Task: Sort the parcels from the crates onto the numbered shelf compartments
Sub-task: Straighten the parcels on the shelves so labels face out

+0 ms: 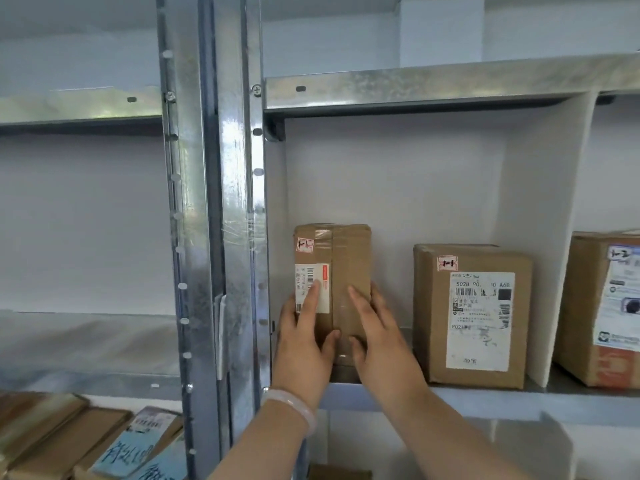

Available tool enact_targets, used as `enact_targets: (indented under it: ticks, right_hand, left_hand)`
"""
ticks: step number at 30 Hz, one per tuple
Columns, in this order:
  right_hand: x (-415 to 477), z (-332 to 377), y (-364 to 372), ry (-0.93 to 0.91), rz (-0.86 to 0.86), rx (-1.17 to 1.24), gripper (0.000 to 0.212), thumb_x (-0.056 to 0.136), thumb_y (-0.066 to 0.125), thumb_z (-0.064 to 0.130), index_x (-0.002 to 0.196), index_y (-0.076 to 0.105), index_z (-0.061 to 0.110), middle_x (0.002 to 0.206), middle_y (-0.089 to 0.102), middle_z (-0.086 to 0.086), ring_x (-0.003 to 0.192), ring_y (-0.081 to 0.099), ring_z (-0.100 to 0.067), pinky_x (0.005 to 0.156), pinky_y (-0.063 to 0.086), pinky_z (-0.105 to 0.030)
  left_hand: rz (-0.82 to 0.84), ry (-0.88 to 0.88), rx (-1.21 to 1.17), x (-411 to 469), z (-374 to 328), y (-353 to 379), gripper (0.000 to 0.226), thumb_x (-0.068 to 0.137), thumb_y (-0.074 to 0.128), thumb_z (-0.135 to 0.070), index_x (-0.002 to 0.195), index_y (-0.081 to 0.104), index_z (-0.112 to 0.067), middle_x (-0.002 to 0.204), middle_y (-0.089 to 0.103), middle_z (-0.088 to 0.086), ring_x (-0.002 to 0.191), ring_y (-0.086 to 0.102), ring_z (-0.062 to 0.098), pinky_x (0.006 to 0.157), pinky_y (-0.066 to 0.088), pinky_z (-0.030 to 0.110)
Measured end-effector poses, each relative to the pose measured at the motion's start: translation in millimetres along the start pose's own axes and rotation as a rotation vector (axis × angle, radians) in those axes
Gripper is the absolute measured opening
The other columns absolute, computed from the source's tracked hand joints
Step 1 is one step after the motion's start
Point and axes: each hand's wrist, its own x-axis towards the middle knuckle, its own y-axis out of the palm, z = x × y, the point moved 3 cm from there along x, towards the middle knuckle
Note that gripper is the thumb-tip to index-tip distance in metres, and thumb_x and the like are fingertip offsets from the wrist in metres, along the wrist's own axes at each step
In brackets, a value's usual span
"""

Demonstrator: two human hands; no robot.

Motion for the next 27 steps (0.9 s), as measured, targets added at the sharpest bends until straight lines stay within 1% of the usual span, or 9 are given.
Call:
enact_targets:
  ticks: [4, 8, 10, 12, 16, 19, 22, 24, 27]
  right_hand:
    - [-2, 4, 0, 0.0, -0.009, -0.045, 0.085, 0.093, 0.058, 0.017, 0.147, 0.003, 0.053, 0.159, -0.008, 0.019, 0.139, 0.032, -0.011, 0.099, 0.038, -0.02]
    - [-24, 22, -16, -0.12, -0.131, -0.087, 0.066, 0.094, 0.053, 0.029, 0.149, 0.018, 0.044, 0.16, 0.008, 0.013, 0.144, 0.021, -0.007, 0.11, 0.029, -0.021]
    - [-40, 33, -32, -0.226, -0.183, -0.113, 0.059, 0.094, 0.05, 0.031, 0.148, 0.027, 0.038, 0.158, 0.02, 0.011, 0.142, 0.023, -0.004, 0.111, 0.024, -0.016]
    - [-55, 36, -51, -0.31, -0.261, -0.117, 0.055, 0.093, 0.052, 0.028, 0.145, 0.035, 0.032, 0.153, 0.03, 0.007, 0.14, 0.03, -0.007, 0.111, 0.028, -0.019]
    - [-71, 12, -100, -0.289, -0.464, -0.134, 0.048, 0.09, 0.053, 0.022, 0.138, 0.044, 0.025, 0.149, 0.036, 0.0, 0.139, 0.035, -0.019, 0.111, 0.034, -0.038]
    - [-74, -19, -125, -0.124, -0.545, -0.168, 0.049, 0.093, 0.051, 0.024, 0.141, 0.04, 0.03, 0.154, 0.026, 0.001, 0.142, 0.027, -0.018, 0.108, 0.038, -0.05]
    - [-76, -37, -130, 0.003, -0.502, -0.176, 0.054, 0.096, 0.05, 0.029, 0.144, 0.03, 0.043, 0.16, 0.011, 0.005, 0.146, 0.013, -0.011, 0.112, 0.028, -0.036]
    - [-76, -43, -128, 0.028, -0.465, -0.184, 0.066, 0.091, 0.055, 0.029, 0.144, 0.023, 0.051, 0.161, 0.007, 0.005, 0.147, 0.01, -0.011, 0.111, 0.02, -0.028]
    - [-74, -56, -124, 0.062, -0.407, -0.163, 0.078, 0.087, 0.065, 0.021, 0.143, 0.023, 0.054, 0.161, 0.005, 0.004, 0.147, 0.014, -0.015, 0.11, 0.028, -0.034]
  left_hand:
    - [0.013, -0.003, -0.027, 1, 0, 0, 0.086, 0.092, 0.065, -0.021, 0.15, 0.009, -0.054, 0.156, 0.017, -0.013, 0.143, 0.029, 0.016, 0.114, 0.037, 0.038]
    - [-0.036, 0.01, -0.07, -2, -1, -5, 0.091, 0.09, 0.068, -0.028, 0.146, 0.004, -0.063, 0.163, 0.008, -0.007, 0.15, 0.014, 0.021, 0.116, 0.033, 0.049]
    - [-0.071, 0.028, -0.072, -7, -3, -7, 0.091, 0.089, 0.068, -0.031, 0.146, 0.004, -0.062, 0.164, 0.006, -0.004, 0.151, 0.009, 0.021, 0.116, 0.03, 0.053]
    - [-0.133, 0.102, -0.066, -14, -12, -11, 0.081, 0.09, 0.064, -0.04, 0.15, 0.012, -0.054, 0.163, 0.012, -0.003, 0.149, 0.013, 0.02, 0.114, 0.032, 0.053]
    - [-0.24, 0.295, -0.04, -25, -43, -4, 0.066, 0.09, 0.053, -0.05, 0.15, 0.031, -0.035, 0.159, 0.026, 0.003, 0.147, 0.026, 0.022, 0.116, 0.025, 0.036]
    - [-0.093, 0.302, -0.104, -26, -76, 22, 0.067, 0.089, 0.053, -0.054, 0.149, 0.024, -0.05, 0.159, 0.023, -0.009, 0.148, 0.015, 0.003, 0.115, 0.012, 0.013]
    - [0.069, 0.281, -0.152, -28, -100, 53, 0.073, 0.087, 0.054, -0.059, 0.143, 0.007, -0.066, 0.16, 0.01, -0.021, 0.146, 0.003, -0.007, 0.108, 0.007, 0.006]
    - [0.1, 0.29, -0.165, -29, -109, 68, 0.081, 0.087, 0.061, -0.053, 0.14, 0.002, -0.07, 0.156, 0.006, -0.025, 0.14, -0.001, -0.017, 0.105, 0.006, 0.001]
    - [0.134, 0.293, -0.138, -27, -110, 85, 0.094, 0.086, 0.072, -0.037, 0.143, 0.003, -0.066, 0.155, 0.012, -0.023, 0.137, 0.008, -0.021, 0.1, 0.01, -0.006]
